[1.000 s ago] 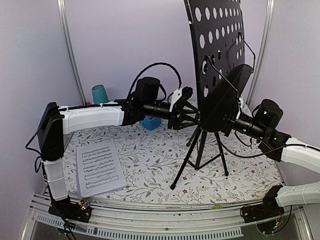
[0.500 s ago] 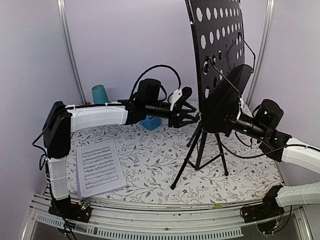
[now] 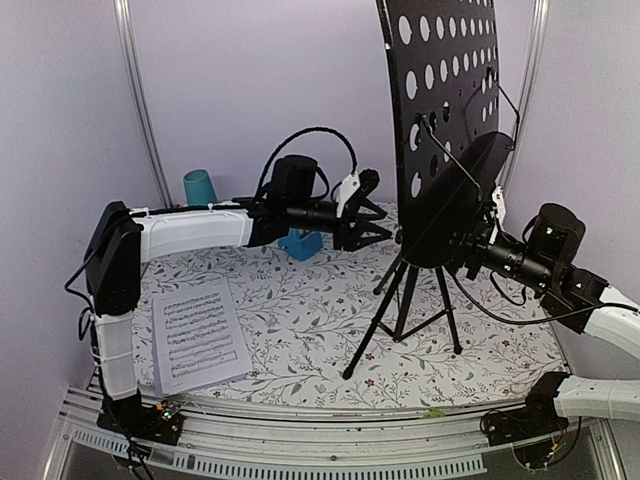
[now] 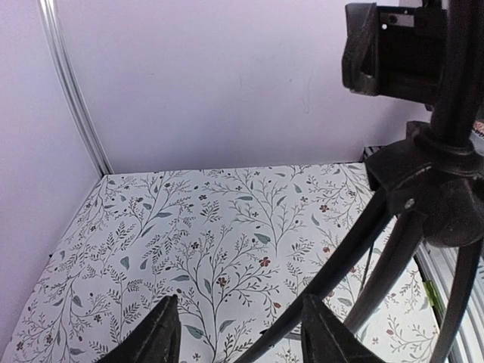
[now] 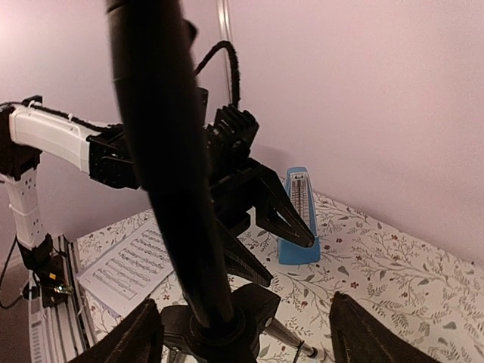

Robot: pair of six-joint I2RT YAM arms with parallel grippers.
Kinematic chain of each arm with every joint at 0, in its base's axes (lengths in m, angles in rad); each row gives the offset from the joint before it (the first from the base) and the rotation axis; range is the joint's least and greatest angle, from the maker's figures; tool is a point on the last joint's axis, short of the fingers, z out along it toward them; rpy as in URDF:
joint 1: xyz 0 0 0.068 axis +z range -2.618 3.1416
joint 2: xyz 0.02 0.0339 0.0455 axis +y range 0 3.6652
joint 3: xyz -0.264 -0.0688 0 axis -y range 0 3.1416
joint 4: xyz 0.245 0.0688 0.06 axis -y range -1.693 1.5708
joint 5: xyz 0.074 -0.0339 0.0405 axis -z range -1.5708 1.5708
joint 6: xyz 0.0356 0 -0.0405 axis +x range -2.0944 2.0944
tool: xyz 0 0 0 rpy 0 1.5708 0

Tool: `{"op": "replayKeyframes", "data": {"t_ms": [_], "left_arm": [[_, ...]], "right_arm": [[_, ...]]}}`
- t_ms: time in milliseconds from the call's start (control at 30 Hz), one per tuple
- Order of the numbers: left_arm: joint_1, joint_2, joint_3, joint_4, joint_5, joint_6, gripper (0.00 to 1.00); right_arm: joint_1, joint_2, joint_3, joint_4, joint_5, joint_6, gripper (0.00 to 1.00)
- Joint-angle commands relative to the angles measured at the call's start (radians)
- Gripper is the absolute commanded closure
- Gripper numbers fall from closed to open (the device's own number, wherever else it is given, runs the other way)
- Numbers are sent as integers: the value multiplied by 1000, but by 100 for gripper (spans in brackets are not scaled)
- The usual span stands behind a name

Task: Set up the instrument practice props
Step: Adjust the music stand at the center of the board.

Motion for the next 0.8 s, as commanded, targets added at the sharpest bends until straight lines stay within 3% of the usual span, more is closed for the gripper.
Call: {"op": "replayKeyframes", "data": {"t_ms": [0,100,267,433,567,767], "left_arm": [[14,-36,10,16,-31,-5,45],[20,-86,8,13,-43,-20,44],[37,-113,-27,47,-60,-54,44],[48,-138,-36,32,-114,-73,43],[58,-153,-46,32,-140,-93,43],[74,-175,-61,34,-158,-108,42]], "right_arm": [[4,-50,56,-119,134,89,11],[25,-111,44,-175,200,161,1],[275,-182,7,-271,572,239,1],[493,-165,-7,-329,828,346,1],[586,-106,0,-390,961,451,1],[612,-36,-37,-391,1016,679,1]]}}
